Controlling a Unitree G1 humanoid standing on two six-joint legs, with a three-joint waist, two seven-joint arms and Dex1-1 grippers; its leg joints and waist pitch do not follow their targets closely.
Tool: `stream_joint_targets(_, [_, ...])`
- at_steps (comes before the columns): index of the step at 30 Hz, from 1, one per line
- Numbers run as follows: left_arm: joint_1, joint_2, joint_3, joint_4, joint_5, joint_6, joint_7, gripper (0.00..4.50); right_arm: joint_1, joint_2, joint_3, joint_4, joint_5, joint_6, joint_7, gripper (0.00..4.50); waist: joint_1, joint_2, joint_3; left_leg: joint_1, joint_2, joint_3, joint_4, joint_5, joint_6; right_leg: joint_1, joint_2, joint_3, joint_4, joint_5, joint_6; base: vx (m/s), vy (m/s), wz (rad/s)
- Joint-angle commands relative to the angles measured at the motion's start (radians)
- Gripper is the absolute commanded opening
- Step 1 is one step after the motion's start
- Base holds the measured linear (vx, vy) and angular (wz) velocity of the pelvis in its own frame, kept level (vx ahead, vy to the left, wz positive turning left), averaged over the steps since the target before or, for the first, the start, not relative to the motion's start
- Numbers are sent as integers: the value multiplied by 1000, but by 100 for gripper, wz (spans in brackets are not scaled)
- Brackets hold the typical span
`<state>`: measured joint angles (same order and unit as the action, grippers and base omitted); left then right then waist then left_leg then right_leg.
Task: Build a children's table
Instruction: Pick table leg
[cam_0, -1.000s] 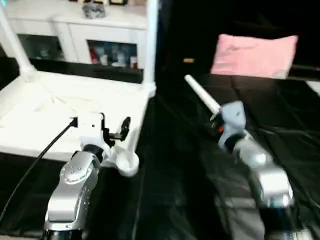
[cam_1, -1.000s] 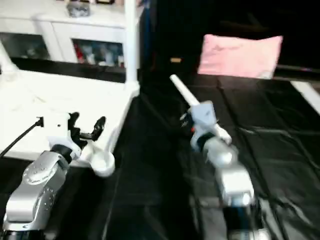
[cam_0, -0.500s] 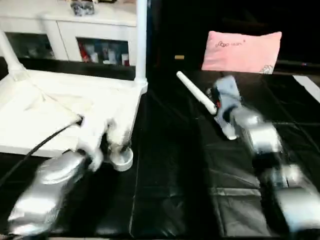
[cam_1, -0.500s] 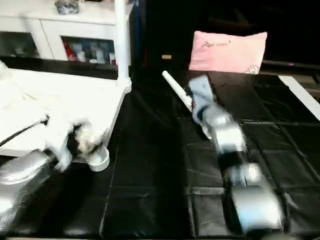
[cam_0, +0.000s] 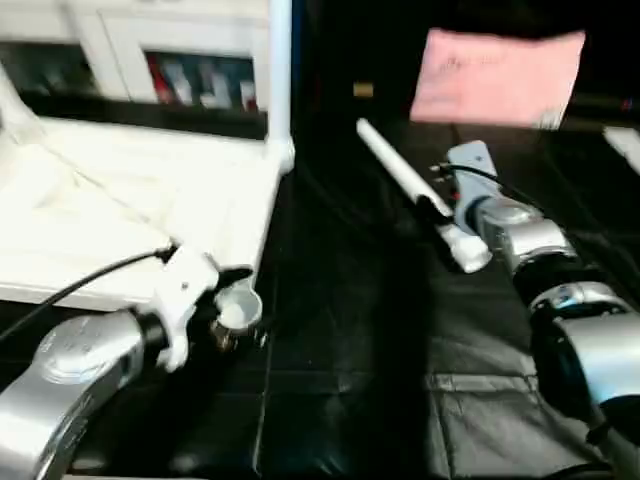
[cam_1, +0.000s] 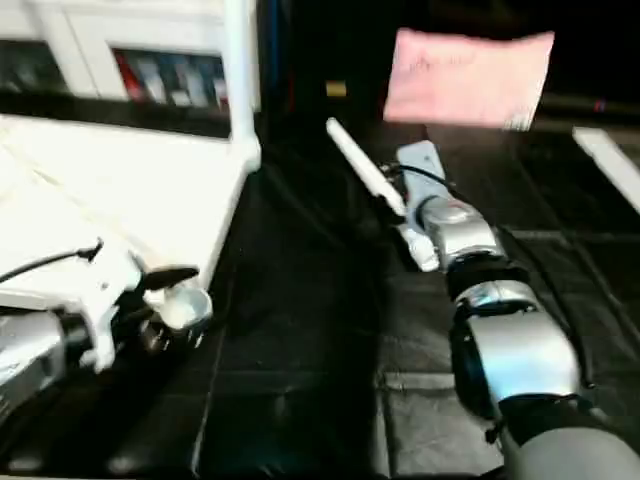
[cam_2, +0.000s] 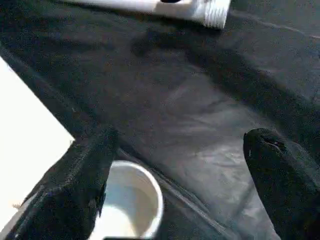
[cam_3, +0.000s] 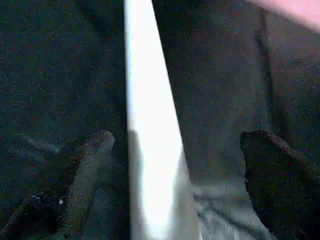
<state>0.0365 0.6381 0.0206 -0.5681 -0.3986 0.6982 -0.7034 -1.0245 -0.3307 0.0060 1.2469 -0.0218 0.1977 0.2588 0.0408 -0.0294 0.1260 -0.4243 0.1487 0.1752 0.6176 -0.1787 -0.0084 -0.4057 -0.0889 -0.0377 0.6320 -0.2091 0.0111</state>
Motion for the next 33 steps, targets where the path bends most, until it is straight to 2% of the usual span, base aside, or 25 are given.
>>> stream_joint_targets(1, [20, 16, 33, -63, -22, 39, 9, 446, -32, -15, -13, 32, -18, -20, -2, 450, 0, 2, -37, 32, 68, -22, -93, -165, 23, 22, -51, 39, -59, -25, -273, 0, 0, 0])
stream_joint_targets(2, [20, 16, 33, -63, -22, 39, 9, 446, -32, -15, -13, 32, -18, -20, -2, 450, 0, 4, -36, 30, 68, -23, -91, -149, 29, 26, -53, 39, -55, -12, -279, 0, 0, 0])
stream_joint_targets(3, [47, 24, 60, -97, -35, 64, 19, 446, -41, -15, -21, 51, -16, -28, 3, 450, -1, 6, -31, 31, 70, -22, -91, -131, 35, 25, -54, 39, -53, 1, -287, 0, 0, 0])
stream_joint_targets(4, [57, 26, 68, -109, -40, 71, 21, 446, -43, -15, -23, 56, -15, -30, 5, 450, -4, -7, -17, 28, 70, -21, -93, -122, 44, 20, -52, 39, -55, 9, -289, 0, 0, 0])
stream_joint_targets(5, [60, 27, 71, -112, -41, 72, 22, 446, -44, -15, -23, 57, -15, -30, 6, 450, -2, -3, -16, 27, 70, -22, -92, -105, 51, 26, -55, 39, -52, 17, -286, 0, 0, 0])
stream_joint_targets(6, [73, 30, 81, -127, -46, 80, 25, 446, -47, -15, -25, 62, -14, -33, 8, 450, -1, 0, -12, 33, 72, -19, -91, -105, 52, 18, -53, 40, -54, 20, -288, 0, 0, 0])
stream_joint_targets(7, [100, 32, 106, -154, -55, 94, 33, 446, -47, -12, -29, 69, -12, -40, 12, 450, -7, -14, -1, 29, 74, -17, -93, -99, 57, 18, -52, 40, -53, 31, -295, 0, 0, 0])
stream_joint_targets(8, [136, 36, 139, -188, -65, 114, 43, 446, -47, -6, -36, 77, -7, -50, 19, 450, -3, -11, 4, 31, 76, -18, -94, -87, 57, 19, -54, 39, -52, 36, -294, 0, 0, 0])
stream_joint_targets(9, [138, 36, 142, -191, -65, 116, 44, 446, -48, -5, -37, 78, -6, -51, 20, 450, -5, -10, 8, 31, 77, -17, -94, -90, 57, 18, -57, 41, -52, 39, -297, 0, 0, 0])
stream_joint_targets(10, [144, 38, 150, -197, -68, 121, 46, 446, -48, -4, -39, 80, -4, -52, 21, 450, -2, -8, 13, 38, 77, -15, -95, -95, 51, 16, -54, 41, -54, 32, -297, 0, 0, 0])
stream_joint_targets(12, [152, 44, 165, -210, -76, 133, 45, 446, -54, -2, -48, 85, 2, -47, 28, 450, 1, -13, 23, 42, 79, -11, -98, -96, 45, 14, -53, 42, -54, 30, -298, 0, 0, 0])
stream_joint_targets(14, [150, 58, 177, -215, -83, 141, 40, 446, -71, 1, -111, 96, 58, 14, 45, 450, 4, -17, 29, 46, 80, -8, -98, -101, 40, 16, -55, 44, -53, 21, -296, 0, 0, 0])
stream_joint_targets(16, [143, 61, 177, -212, -86, 144, 41, 446, -78, -4, -117, 100, 62, 47, 70, 450, 5, -17, 36, 45, 80, -4, -101, -102, 35, 15, -56, 45, -56, 10, -291, 0, 0, 0])
stream_joint_targets(22, [133, 64, 176, -214, -95, 145, 42, 446, -89, -35, -95, 118, 24, 151, 85, 450, 4, -24, 35, 47, 78, 1, -100, -70, 18, 19, -58, 46, -55, 14, -291, 0, 0, 0])
stream_joint_targets(24, [128, 67, 171, -207, -94, 140, 38, 446, -89, -37, -95, 119, 21, 155, 92, 450, 5, -25, 33, 48, 78, 1, -102, -91, 4, 21, -60, 46, -58, -20, -286, 0, 0, 0])
stream_joint_targets(25, [128, 67, 171, -207, -94, 140, 38, 449, -89, -37, -95, 119, 21, 155, 92, 432, 6, -25, 33, 48, 79, 2, -103, -94, 1, 20, -61, 47, -58, -27, -285, 0, 0, 0])
stream_joint_targets(26, [121, 71, 165, -201, -96, 137, 35, 449, -89, -41, -90, 120, 12, 157, 101, 432, 5, -27, 29, 48, 79, 2, -102, -97, -2, 23, -61, 47, -58, -33, -282, 0, 0, 0])
stream_joint_targets(33, [61, 70, 133, -154, -109, 120, 10, 450, -87, -63, -55, 117, -37, 164, 117, 381, 9, -30, 16, 49, 78, 7, -98, -77, -7, 23, -60, 47, -54, -30, -289, 0, 0, 0])
